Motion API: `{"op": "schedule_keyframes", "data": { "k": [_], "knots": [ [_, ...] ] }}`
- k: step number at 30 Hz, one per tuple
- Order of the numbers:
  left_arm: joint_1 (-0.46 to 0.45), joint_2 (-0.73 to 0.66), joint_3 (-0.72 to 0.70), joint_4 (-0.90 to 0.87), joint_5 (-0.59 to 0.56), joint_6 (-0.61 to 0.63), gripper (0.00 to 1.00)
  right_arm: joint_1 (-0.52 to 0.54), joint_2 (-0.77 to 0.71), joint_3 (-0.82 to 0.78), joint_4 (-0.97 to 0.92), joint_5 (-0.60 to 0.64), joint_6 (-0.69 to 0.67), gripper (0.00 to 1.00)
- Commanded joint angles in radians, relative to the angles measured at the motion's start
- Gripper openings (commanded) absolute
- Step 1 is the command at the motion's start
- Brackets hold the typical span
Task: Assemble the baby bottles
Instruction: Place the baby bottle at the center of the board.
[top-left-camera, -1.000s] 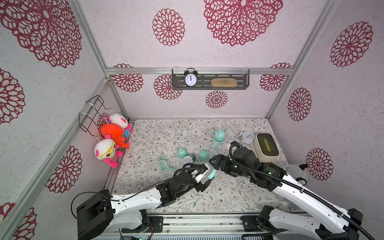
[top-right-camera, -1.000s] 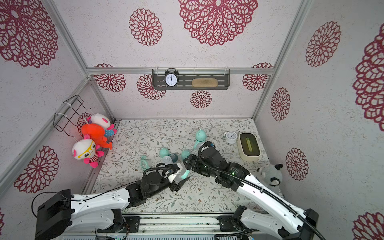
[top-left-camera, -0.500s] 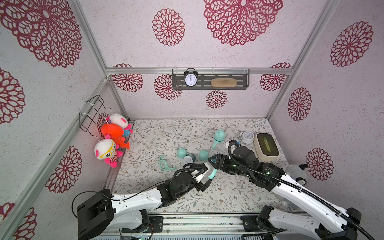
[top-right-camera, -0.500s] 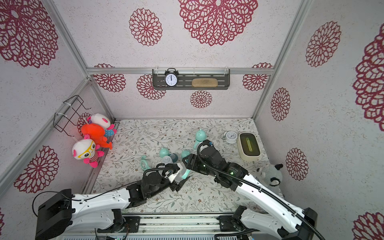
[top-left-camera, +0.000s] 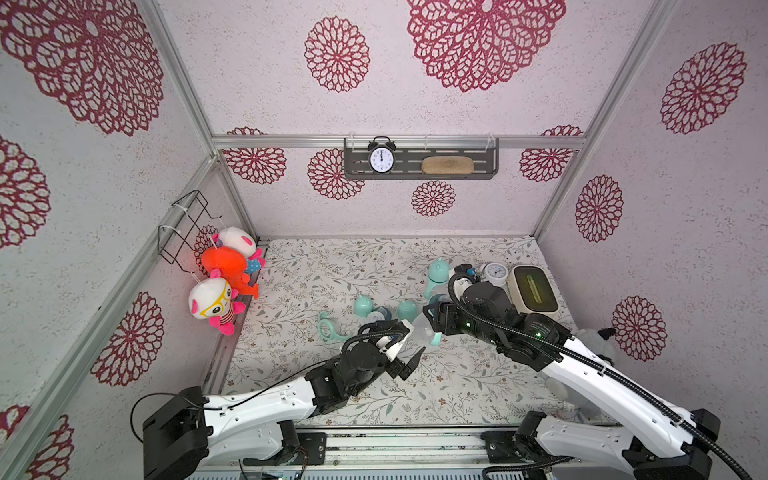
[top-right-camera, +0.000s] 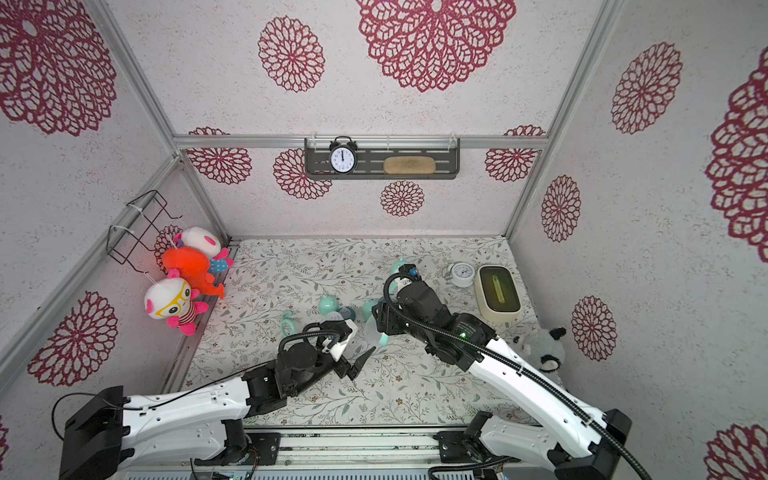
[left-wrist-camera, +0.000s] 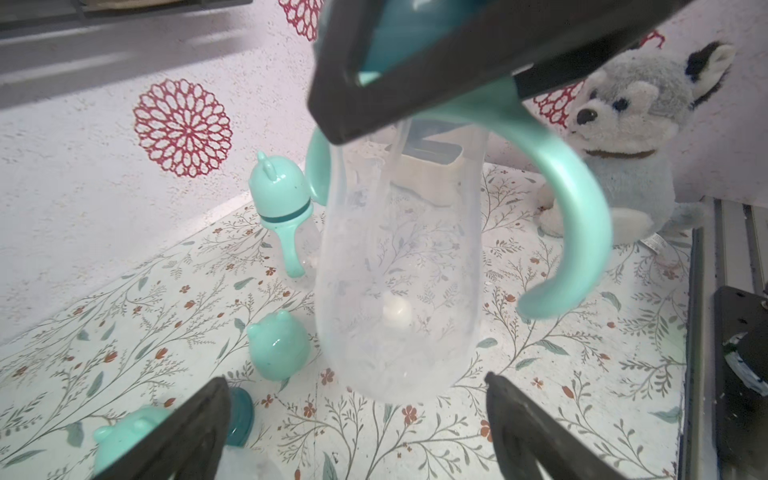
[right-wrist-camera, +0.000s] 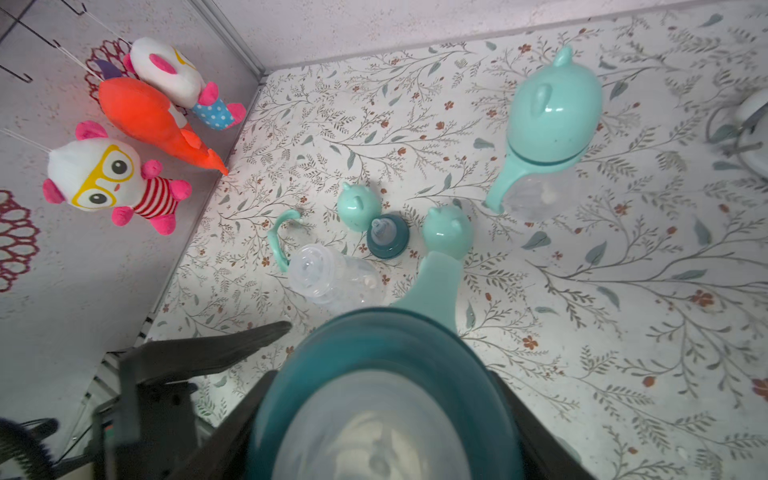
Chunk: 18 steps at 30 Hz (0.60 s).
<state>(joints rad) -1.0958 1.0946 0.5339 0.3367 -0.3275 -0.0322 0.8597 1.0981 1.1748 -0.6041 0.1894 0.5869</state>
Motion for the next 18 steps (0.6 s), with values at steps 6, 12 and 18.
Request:
{"op": "schedule_keyframes", "data": {
  "k": [6,12,18],
  "knots": [
    [0.111,-0.108,0.034,-0.232,-0.015,-0.109,0.98,-0.023,0.028,-0.037,0.089,0.148,-0.202,0.43],
    [0.226,-0.129,0.105,-0.398,0.019,-0.176,0.98,-0.093,0.014,-0.192,0.269,0.088,-0.260,0.44],
    [0.335,-0.186,0.099,-0.428,0.085,-0.209,0.98,-0.164,0.053,-0.265,0.356,0.036,-0.308,0.44]
  ]
}}
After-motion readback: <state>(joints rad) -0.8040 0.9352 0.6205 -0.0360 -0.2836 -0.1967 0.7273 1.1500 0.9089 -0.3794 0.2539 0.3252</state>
